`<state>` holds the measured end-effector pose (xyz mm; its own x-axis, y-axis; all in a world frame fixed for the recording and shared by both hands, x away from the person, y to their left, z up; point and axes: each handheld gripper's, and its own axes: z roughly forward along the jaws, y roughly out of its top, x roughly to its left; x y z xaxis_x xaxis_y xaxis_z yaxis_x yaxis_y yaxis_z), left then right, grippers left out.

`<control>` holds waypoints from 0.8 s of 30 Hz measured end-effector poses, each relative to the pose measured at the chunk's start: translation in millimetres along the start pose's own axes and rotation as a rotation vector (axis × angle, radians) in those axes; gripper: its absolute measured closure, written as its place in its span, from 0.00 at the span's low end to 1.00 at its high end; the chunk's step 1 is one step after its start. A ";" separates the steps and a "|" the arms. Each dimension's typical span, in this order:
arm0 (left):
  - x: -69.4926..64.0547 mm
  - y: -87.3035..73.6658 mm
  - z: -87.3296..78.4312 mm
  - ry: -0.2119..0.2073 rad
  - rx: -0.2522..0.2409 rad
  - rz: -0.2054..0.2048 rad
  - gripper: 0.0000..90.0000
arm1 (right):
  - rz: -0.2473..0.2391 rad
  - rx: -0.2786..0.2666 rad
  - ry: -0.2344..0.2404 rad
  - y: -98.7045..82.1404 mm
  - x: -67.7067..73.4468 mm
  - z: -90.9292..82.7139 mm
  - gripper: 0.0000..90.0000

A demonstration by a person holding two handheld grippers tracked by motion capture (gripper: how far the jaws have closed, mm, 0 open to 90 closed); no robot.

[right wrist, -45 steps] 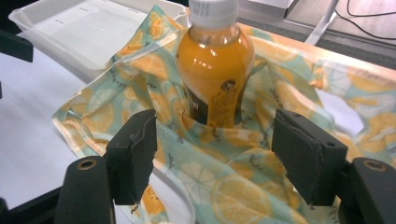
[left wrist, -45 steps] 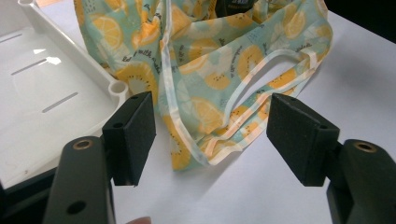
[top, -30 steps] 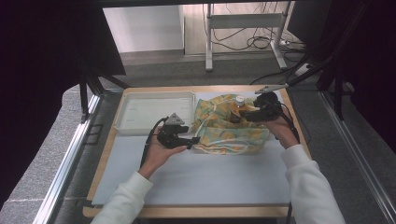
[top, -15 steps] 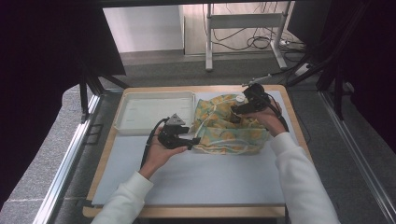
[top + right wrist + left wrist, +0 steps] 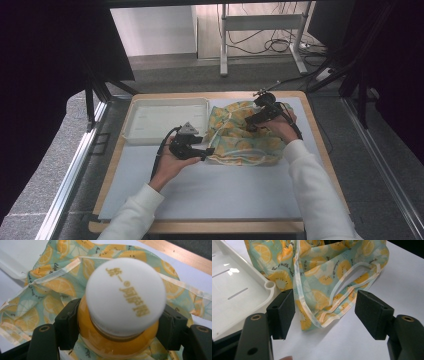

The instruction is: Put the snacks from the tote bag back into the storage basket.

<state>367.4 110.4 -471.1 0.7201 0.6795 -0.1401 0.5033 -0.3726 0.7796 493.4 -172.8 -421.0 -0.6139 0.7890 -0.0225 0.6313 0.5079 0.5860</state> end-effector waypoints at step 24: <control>4.0 -0.4 -2.7 0.000 -0.007 -0.015 0.36 | 0.003 -0.073 0.016 12.8 0.4 -48.0 0.33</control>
<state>368.8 115.0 -470.4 0.7125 0.6850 -0.1519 0.5108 -0.3579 0.7817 478.5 -182.5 -374.6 -0.6200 0.7846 -0.0076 0.5972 0.4782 0.6439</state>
